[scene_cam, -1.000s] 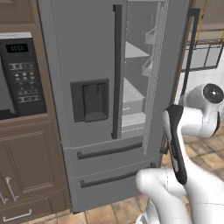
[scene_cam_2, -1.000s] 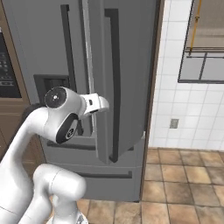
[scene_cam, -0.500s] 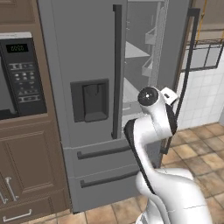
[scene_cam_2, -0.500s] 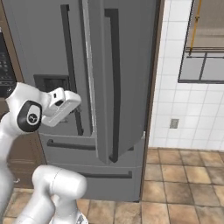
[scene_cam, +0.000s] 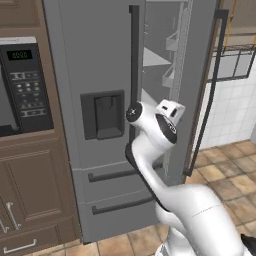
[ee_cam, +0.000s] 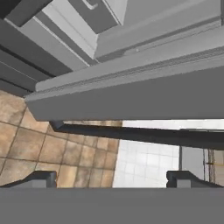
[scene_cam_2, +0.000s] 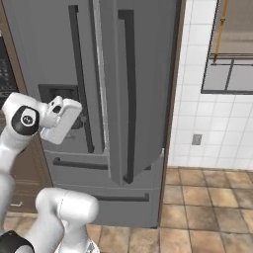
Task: Place one of the steaks on the plate and the other in the bowl. Then place the bowl in the fridge.
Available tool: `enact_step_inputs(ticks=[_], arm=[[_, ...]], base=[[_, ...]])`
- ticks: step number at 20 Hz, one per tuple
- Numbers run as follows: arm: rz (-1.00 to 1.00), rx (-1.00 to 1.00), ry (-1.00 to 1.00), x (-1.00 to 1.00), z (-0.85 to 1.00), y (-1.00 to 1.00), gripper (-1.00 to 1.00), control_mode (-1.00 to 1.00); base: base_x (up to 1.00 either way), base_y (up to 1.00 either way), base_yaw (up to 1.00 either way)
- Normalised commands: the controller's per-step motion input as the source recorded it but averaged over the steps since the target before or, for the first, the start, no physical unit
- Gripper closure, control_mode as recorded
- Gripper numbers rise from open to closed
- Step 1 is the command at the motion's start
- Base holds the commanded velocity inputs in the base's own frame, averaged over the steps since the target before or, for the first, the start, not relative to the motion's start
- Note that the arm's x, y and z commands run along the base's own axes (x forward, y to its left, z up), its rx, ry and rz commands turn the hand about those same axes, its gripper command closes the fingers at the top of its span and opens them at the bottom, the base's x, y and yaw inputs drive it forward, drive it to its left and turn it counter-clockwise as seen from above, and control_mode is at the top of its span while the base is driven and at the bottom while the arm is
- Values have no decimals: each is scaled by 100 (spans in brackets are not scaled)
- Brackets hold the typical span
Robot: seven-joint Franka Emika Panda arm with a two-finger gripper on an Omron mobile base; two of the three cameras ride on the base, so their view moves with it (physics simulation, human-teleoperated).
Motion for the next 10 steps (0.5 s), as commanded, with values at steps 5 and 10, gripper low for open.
enact_step_inputs(ticks=[5, 10], arm=[[8, -14, 41, 87, -3, 0, -100, -100], [7, -18, 47, 62, 0, 0, -100, -100]], base=[[0, 0, 0], [0, 0, 0]])
